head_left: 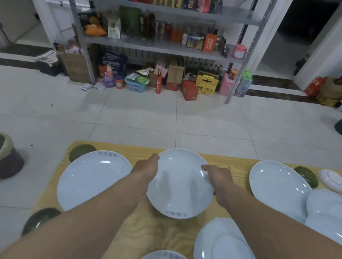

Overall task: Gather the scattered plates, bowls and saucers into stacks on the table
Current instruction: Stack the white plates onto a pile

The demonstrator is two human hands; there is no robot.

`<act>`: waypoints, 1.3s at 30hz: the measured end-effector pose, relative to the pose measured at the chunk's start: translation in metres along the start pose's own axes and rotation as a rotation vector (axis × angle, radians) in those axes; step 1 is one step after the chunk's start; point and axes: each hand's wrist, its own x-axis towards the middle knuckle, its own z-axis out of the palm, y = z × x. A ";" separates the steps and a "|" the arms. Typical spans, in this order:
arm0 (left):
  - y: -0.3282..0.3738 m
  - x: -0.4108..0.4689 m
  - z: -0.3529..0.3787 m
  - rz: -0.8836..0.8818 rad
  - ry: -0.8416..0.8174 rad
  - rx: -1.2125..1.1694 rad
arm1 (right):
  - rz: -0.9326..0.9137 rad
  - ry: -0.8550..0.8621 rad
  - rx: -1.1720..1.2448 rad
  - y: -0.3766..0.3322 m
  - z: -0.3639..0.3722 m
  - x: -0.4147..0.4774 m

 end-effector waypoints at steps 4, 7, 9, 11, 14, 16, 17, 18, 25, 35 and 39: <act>0.027 -0.040 -0.052 0.056 0.087 -0.021 | -0.067 -0.055 0.005 -0.031 0.033 -0.039; 0.033 -0.048 -0.094 0.078 0.157 -0.036 | -0.089 -0.129 0.001 -0.040 0.066 -0.060; 0.030 -0.048 -0.120 0.093 0.212 -0.054 | -0.095 -0.172 0.000 -0.041 0.091 -0.071; 0.024 -0.040 -0.144 0.109 0.249 -0.073 | -0.089 -0.212 -0.003 -0.037 0.115 -0.079; 0.011 -0.032 -0.171 0.094 0.242 -0.087 | -0.066 -0.257 -0.032 -0.029 0.147 -0.087; 0.002 -0.029 -0.183 0.078 0.251 -0.074 | -0.056 -0.271 -0.045 -0.023 0.163 -0.088; -0.002 -0.026 -0.188 0.061 0.263 -0.078 | -0.052 -0.276 -0.047 -0.020 0.170 -0.089; -0.005 -0.025 -0.192 0.048 0.278 -0.082 | -0.049 -0.278 -0.050 -0.018 0.176 -0.089; -0.014 -0.008 -0.200 -0.007 0.284 -0.070 | -0.027 -0.271 -0.096 -0.011 0.196 -0.086; -0.019 -0.004 -0.195 -0.001 0.341 0.075 | -0.016 -0.283 -0.135 -0.009 0.205 -0.083; -0.017 -0.009 -0.193 -0.010 0.345 0.128 | -0.027 -0.288 -0.147 -0.011 0.199 -0.083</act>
